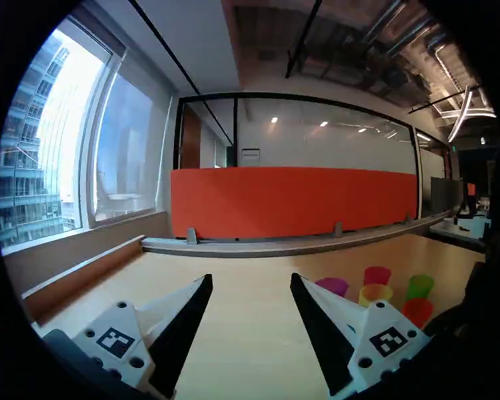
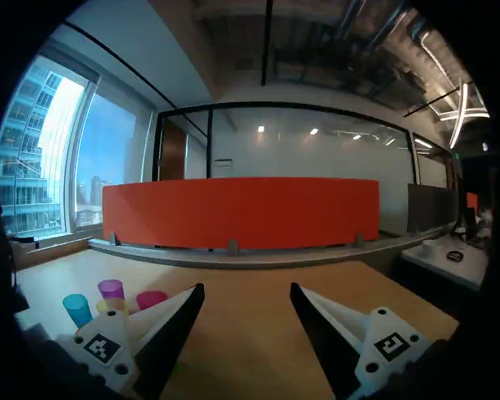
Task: Pour water
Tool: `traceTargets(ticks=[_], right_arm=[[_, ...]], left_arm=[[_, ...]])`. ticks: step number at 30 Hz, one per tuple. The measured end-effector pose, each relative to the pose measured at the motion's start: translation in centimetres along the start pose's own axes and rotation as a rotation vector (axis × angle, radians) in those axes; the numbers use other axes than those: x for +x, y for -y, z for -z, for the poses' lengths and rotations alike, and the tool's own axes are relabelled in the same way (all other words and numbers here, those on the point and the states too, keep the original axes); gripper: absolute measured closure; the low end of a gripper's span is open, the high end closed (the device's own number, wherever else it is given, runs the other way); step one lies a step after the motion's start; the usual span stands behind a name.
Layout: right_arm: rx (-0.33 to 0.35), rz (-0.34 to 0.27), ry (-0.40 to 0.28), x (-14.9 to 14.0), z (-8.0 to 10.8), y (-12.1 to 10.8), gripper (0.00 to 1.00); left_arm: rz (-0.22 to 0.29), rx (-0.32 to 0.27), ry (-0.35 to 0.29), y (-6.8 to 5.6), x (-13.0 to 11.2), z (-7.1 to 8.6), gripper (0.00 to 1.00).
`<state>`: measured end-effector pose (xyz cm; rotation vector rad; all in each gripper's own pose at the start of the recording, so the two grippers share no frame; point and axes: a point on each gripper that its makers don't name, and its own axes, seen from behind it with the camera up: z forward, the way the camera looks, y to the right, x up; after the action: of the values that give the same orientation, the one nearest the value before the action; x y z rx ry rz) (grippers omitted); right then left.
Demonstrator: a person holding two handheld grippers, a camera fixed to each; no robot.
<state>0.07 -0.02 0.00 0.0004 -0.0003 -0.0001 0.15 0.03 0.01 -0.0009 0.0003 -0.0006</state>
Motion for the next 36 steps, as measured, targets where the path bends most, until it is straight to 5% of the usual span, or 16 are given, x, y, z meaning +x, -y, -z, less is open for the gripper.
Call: traceTargets(ticks=[20, 36], right_arm=[[0.056, 0.015, 0.033, 8.0, -0.3, 1.4, 0.01], [0.202, 0.000, 0.042, 8.8, -0.2, 3.6, 0.01]], left_arm=[[0.013, -0.078, -0.001, -0.1, 11.6, -1.3, 0.14], [0.006, -0.225, 0.026, -2.9, 11.5, -1.5, 0.14]])
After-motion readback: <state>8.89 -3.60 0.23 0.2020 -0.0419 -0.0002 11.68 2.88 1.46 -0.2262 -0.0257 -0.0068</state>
